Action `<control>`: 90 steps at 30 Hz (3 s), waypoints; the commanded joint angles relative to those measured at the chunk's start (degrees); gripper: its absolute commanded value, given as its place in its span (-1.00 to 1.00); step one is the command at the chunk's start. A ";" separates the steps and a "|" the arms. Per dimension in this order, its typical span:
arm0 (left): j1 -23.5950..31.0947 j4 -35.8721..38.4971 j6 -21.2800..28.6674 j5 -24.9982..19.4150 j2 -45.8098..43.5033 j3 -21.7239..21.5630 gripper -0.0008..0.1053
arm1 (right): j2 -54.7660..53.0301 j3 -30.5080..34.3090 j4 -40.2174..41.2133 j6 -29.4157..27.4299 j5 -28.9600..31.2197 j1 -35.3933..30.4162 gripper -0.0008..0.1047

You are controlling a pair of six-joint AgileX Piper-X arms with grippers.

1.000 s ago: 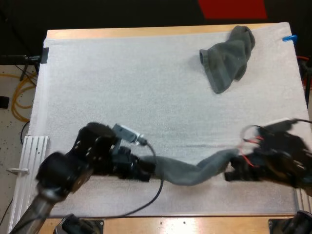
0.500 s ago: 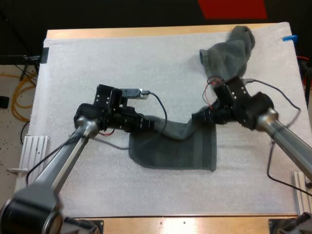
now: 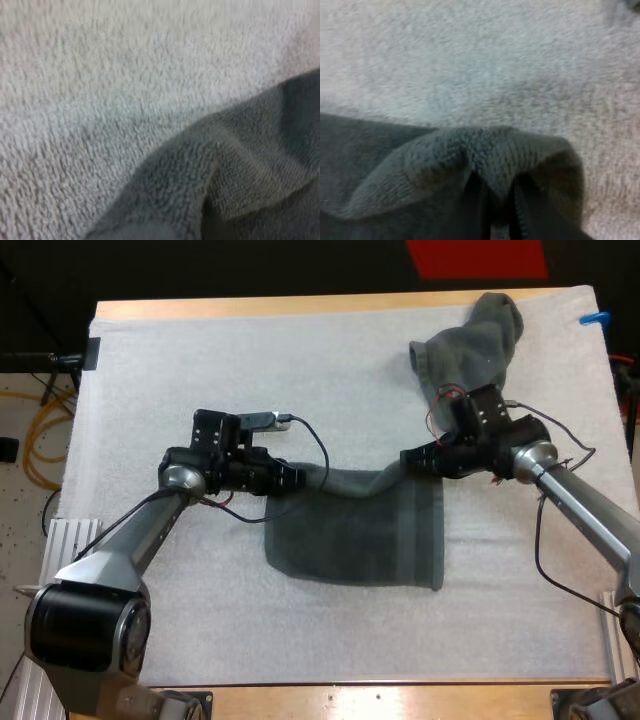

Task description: Pick towel from pile fold and stack

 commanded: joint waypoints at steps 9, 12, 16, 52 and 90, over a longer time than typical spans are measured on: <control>0.74 4.19 3.41 8.34 -1.32 -3.90 0.02 | -2.72 -0.25 0.82 -0.72 -7.84 -4.14 0.42; 0.74 7.53 8.21 2.12 -5.15 -4.25 0.02 | -6.38 -0.25 1.75 -3.63 -6.90 -3.87 0.22; 0.74 11.48 14.20 -10.83 -12.42 -4.21 0.02 | -11.85 -0.25 1.78 -4.56 -6.10 -3.88 0.08; 0.74 42.27 16.50 -17.83 -49.52 -1.85 0.03 | -3.44 -17.30 15.79 -10.58 -0.41 13.55 -0.98; 0.74 46.56 14.23 -25.38 -49.52 -1.27 0.02 | 31.30 -40.33 23.37 -13.97 -3.35 15.72 -0.98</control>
